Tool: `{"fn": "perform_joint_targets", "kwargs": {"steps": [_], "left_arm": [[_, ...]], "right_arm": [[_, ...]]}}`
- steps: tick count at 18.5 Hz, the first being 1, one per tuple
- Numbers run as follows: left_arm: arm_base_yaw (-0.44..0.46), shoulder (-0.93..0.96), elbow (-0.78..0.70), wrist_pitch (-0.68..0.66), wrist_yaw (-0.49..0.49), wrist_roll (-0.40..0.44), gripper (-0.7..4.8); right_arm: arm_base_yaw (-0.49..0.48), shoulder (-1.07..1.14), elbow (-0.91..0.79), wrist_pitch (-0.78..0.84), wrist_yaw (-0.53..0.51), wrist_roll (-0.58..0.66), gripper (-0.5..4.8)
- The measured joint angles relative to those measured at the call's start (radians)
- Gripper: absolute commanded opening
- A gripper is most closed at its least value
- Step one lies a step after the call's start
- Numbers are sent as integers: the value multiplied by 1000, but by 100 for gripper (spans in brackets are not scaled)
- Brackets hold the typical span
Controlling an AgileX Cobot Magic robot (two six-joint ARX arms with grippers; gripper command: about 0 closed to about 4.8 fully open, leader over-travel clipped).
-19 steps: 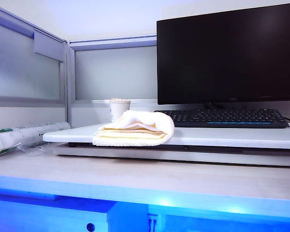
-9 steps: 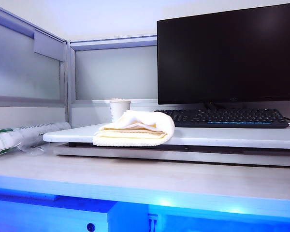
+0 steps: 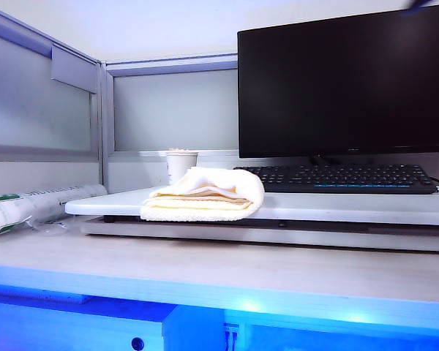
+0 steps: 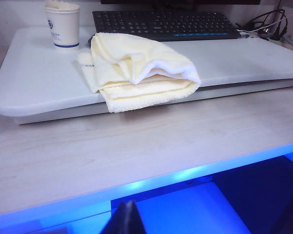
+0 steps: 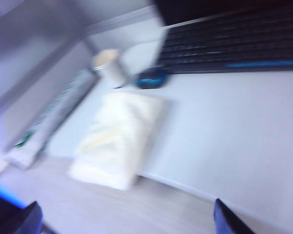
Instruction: Wipe the tabletop with a clean cloth to remove dust and stains.
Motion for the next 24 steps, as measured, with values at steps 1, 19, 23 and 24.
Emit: {"fn": "perform_joint_targets", "kwargs": {"steps": [1, 19, 23, 24], "left_arm": [[0, 0, 0, 0, 0, 0, -6], [0, 0, 0, 0, 2, -2, -6], [0, 0, 0, 0, 2, -2, -6], [0, 0, 0, 0, 2, -2, -6]], "right_arm": [[42, 42, 21, 19, 14, 1, 479], [367, 1163, 746, 35, 170, 8, 479], [388, 1284, 860, -25, 212, 11, 479], [389, 1311, 890, -39, 224, 10, 479]]}}
